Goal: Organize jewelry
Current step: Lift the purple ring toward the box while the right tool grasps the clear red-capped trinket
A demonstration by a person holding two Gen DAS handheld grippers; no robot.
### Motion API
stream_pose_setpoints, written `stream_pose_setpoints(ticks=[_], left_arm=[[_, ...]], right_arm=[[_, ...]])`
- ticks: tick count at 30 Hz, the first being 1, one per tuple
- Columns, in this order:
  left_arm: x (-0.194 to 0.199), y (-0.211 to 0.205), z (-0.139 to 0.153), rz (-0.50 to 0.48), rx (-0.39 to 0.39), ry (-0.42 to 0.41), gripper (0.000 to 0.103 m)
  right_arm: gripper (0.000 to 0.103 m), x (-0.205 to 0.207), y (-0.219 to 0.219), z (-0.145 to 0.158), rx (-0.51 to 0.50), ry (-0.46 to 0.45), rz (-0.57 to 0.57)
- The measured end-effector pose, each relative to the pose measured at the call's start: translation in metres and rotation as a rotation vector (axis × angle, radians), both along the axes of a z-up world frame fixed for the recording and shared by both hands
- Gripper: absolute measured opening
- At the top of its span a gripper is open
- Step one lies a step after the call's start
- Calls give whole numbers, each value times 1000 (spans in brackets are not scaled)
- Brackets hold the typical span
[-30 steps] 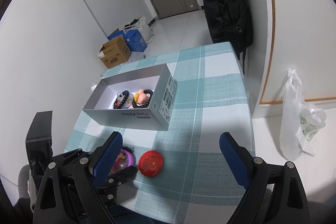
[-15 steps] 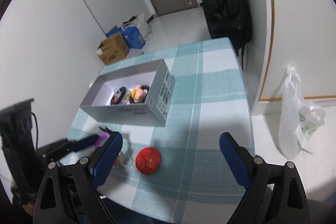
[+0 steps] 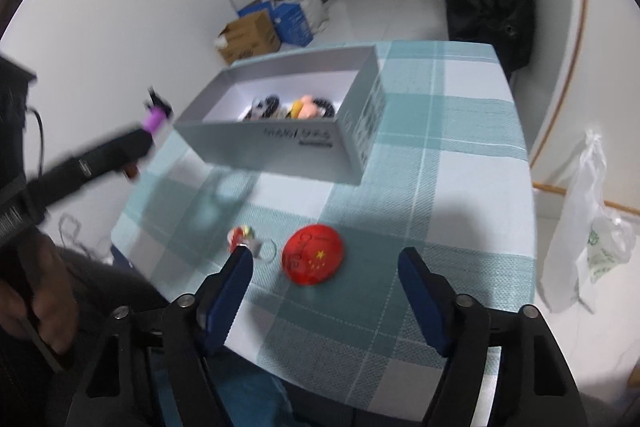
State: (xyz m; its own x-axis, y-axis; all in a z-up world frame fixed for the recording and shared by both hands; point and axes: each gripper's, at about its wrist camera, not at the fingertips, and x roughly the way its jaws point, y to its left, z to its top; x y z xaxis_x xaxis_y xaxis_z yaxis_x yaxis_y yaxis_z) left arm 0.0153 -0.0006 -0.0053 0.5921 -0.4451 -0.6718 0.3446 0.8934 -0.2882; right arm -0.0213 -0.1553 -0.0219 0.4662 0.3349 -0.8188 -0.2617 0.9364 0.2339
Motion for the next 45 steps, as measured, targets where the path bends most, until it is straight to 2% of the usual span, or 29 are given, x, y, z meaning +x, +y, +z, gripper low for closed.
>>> stream_pose_setpoints(ticks=[9, 16, 18, 23, 24, 26, 27, 31, 33, 38, 42, 45], left_arm=[[4, 17, 8, 35, -40, -19, 47], [7, 27, 7, 60, -60, -16, 47], [8, 29, 8, 64, -67, -15, 47], [6, 29, 10, 67, -72, -21, 47], [7, 29, 9, 66, -71, -21, 47], [6, 29, 9, 65, -72, -20, 47], [6, 29, 9, 65, -71, -20, 47], [6, 28, 8, 60, -70, -16, 47], [6, 28, 8, 60, -70, -13, 47], [8, 29, 8, 60, -78, -2, 47], [8, 29, 7, 62, -79, 2, 47], [8, 29, 7, 64, -76, 5, 47]], right_arm=[[62, -1, 26, -13, -140, -26, 95], [41, -1, 39, -21, -251, -51, 119], [39, -3, 43, -21, -282, -68, 127], [38, -1, 40, -22, -253, -61, 127], [35, -1, 39, -21, -246, -60, 124], [20, 1, 35, -16, -214, -70, 109], [18, 3, 32, -13, -194, -69, 97], [18, 7, 27, -14, -148, -42, 79], [22, 8, 27, -15, -147, -35, 75], [39, 4, 40, -19, -197, -41, 115], [41, -1, 59, -21, -300, -97, 162], [40, 1, 60, -22, -290, -87, 155]])
